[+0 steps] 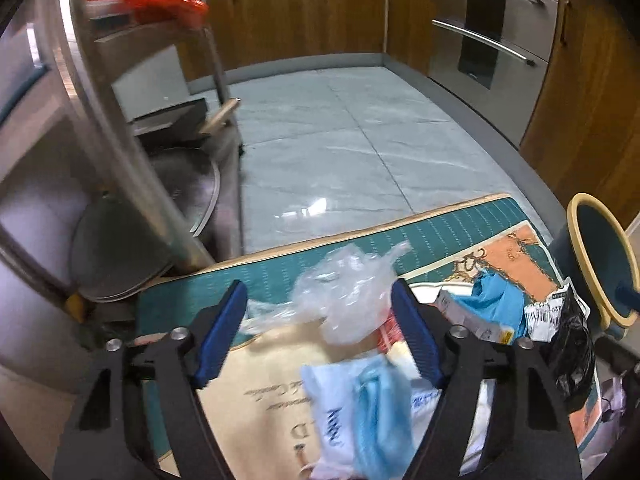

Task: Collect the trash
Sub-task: 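Grasp the black plastic bag with the right tool while the left tool grasps the clear plastic bag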

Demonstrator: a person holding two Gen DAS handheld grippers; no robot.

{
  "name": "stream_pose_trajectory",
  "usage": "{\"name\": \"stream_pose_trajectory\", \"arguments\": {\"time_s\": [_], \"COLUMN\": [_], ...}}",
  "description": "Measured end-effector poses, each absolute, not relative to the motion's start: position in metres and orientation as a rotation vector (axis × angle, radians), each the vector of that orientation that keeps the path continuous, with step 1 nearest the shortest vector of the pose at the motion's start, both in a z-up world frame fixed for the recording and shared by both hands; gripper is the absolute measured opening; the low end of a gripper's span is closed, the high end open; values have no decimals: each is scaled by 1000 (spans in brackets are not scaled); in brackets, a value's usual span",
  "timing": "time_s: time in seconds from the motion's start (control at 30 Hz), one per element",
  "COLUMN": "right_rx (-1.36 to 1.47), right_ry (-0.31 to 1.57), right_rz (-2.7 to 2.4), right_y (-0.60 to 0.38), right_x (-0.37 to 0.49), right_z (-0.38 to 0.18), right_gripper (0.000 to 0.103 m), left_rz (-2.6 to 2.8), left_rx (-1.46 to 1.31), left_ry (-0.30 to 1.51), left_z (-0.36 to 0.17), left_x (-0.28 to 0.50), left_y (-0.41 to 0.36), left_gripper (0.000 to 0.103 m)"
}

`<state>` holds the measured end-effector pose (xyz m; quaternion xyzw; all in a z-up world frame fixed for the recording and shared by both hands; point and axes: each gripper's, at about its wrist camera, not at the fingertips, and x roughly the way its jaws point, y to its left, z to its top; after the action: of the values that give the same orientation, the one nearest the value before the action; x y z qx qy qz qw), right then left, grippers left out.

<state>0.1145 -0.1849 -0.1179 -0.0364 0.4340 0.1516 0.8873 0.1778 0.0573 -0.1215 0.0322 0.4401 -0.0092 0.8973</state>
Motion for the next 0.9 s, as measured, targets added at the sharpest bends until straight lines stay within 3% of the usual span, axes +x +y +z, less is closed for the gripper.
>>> {"name": "stream_pose_trajectory", "arguments": {"time_s": [0.17, 0.23, 0.43, 0.6, 0.9], "right_rx": [-41, -24, -25, -20, 3], "right_ry": [981, 1003, 1006, 992, 872], "right_rz": [341, 369, 414, 425, 422], "right_y": [-184, -183, -176, -177, -185], "right_x": [119, 119, 115, 112, 103], "right_z": [-134, -138, -136, -125, -73], "right_gripper": [51, 39, 19, 15, 14], "left_rz": [-56, -76, -90, -73, -6], "left_rx": [56, 58, 83, 113, 68], "left_ry": [960, 967, 984, 958, 789], "left_z": [-141, -144, -147, -135, -63], "left_x": [188, 189, 190, 182, 149], "left_y": [51, 50, 45, 47, 60], "left_gripper": [46, 33, 19, 13, 13]}}
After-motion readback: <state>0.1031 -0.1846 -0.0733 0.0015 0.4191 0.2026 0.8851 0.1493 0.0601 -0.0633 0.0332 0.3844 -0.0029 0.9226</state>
